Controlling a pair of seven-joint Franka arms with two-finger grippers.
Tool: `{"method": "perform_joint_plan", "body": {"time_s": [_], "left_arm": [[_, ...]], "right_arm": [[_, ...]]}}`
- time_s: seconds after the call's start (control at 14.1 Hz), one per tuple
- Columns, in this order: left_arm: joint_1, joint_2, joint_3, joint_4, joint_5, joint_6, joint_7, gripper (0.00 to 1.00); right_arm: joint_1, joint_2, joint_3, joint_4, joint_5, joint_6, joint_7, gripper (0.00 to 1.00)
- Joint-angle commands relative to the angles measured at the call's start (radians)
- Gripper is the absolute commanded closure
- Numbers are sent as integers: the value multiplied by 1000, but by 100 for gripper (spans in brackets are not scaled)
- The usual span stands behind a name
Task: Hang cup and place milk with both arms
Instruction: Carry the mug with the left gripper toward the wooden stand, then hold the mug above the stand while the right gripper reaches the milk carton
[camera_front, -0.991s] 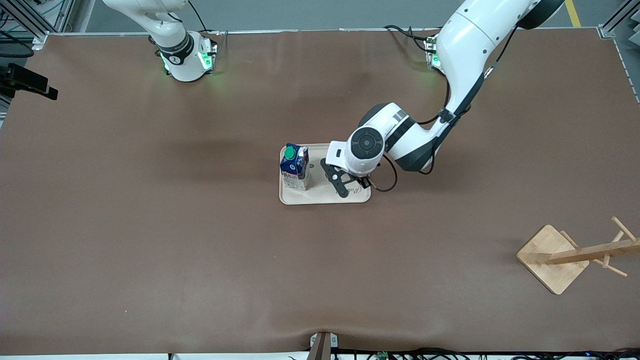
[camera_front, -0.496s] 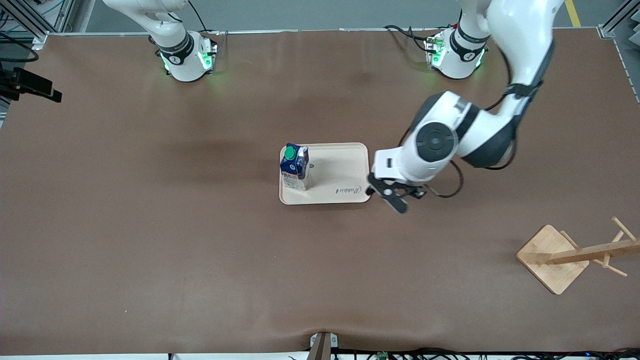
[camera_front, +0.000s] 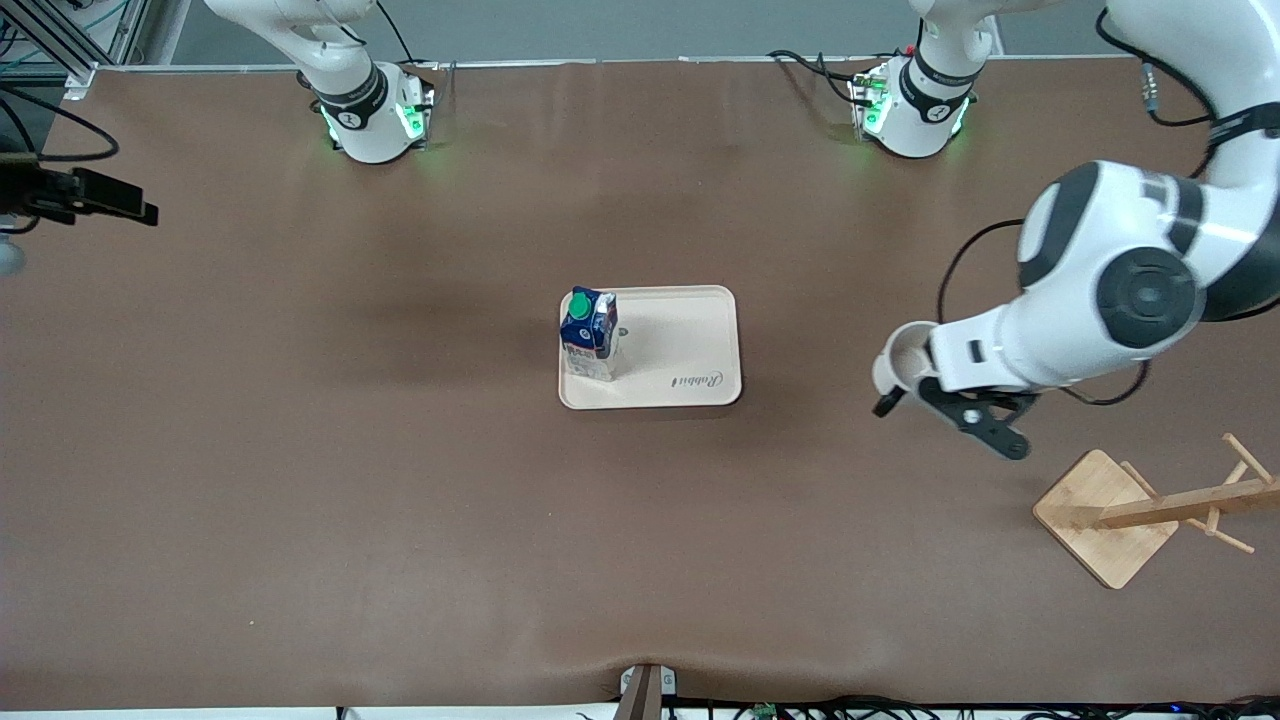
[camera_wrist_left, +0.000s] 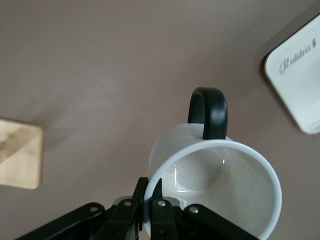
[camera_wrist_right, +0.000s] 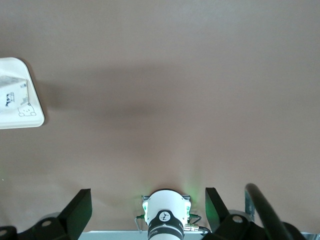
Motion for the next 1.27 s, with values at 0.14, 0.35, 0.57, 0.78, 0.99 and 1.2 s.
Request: {"method": "perform_joint_plan", "body": {"time_s": [0.14, 0.35, 0.57, 0.78, 0.99, 1.2], "left_arm": [[119, -71, -5, 1, 4, -61, 211, 100], [191, -88, -5, 3, 9, -62, 328, 100], [276, -89, -1, 7, 9, -56, 467, 100], [336, -86, 1, 23, 6, -36, 556, 100], [368, -62, 1, 56, 6, 2, 624, 100], [397, -43, 2, 61, 3, 53, 656, 100]], "right_arm": [[65, 106, 3, 5, 9, 45, 14, 0], [170, 133, 7, -56, 18, 140, 196, 0], [357, 148, 6, -104, 101, 292, 485, 0], [457, 166, 6, -102, 190, 357, 693, 0], [521, 206, 7, -96, 230, 472, 743, 0], [598, 251, 4, -96, 290, 568, 862, 0]]}}
